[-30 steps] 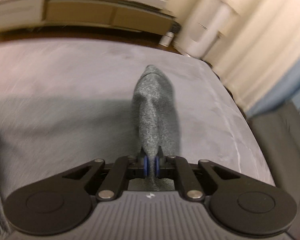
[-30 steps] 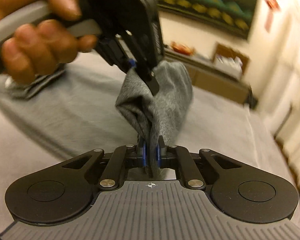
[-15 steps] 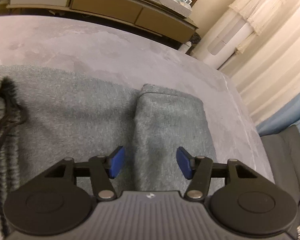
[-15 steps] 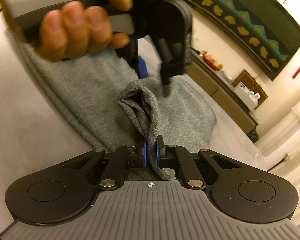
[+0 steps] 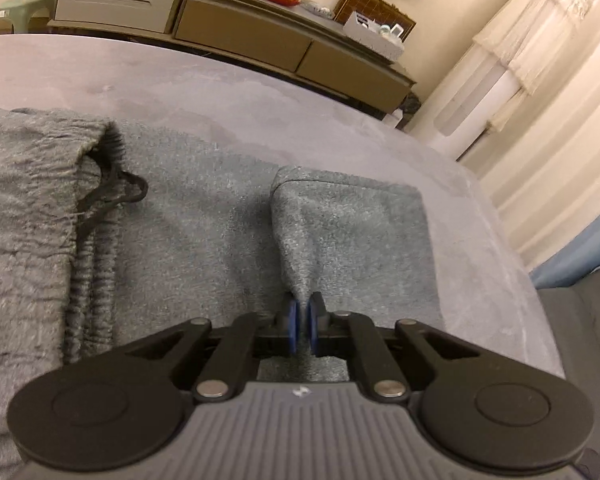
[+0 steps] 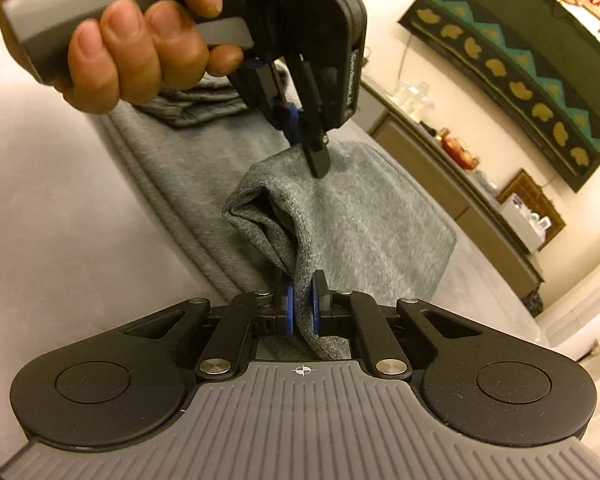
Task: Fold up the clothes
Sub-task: 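Open both grippers and lay the folded sweatpants flat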
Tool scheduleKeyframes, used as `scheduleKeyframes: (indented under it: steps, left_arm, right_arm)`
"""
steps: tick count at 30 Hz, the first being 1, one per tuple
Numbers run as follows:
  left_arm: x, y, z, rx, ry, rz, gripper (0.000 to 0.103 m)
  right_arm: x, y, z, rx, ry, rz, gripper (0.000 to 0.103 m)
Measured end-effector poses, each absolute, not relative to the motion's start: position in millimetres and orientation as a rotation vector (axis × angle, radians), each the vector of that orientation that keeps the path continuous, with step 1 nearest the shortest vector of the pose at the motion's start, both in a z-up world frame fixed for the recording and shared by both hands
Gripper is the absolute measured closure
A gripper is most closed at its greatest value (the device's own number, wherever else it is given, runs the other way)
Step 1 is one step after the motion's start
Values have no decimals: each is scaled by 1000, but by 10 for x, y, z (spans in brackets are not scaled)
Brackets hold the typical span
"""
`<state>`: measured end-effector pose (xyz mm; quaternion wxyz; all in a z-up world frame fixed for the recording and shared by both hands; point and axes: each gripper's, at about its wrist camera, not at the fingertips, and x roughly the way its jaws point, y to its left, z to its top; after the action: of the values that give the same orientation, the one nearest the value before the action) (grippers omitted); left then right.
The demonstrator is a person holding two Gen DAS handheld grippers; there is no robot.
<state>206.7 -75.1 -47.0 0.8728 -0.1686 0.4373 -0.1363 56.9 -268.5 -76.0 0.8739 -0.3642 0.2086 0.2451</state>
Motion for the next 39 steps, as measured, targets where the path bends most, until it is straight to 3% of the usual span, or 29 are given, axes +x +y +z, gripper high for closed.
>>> scheduleKeyframes:
  steps: [13,15,19,23,26,28,31,36,39]
  left_arm:
    - [2034,-803,-497,-215,918,-173,93]
    - [1992,-771,-419,-221,894,-177,88]
    - [1807,-688,-125,-250,781,-195,86]
    - [1879,-922,3,-174,800,-331,86]
    - [1934,-1141,-187,-110,890,-368,86]
    - [1931,-1226,-410,-85,943,-336,86]
    - [1779,-1226,-443,-103,902,-313,86]
    - [1368,-1111,-266,-167,856,-412,82]
    - [1224,-1082,-367,-155,897,-444,82]
  right_arm:
    - [577,-2400,-875,-740,433,506,94]
    - [560,-2391,-893,-729,430,506,89]
    - [502,-2620,-555,-558,452,598,63]
    - [646,-3150,-117,-259,440,556,68]
    - [995,-3302,-328,-213,594,427,92]
    - [1115,-3291,-568,-236,733,406,92]
    - [1105,-3294,-567,-253,753,425,92]
    - [1558,-3471,-96,-104,632,393,84]
    - [2055,-3341,-111,-111,638,391,84]
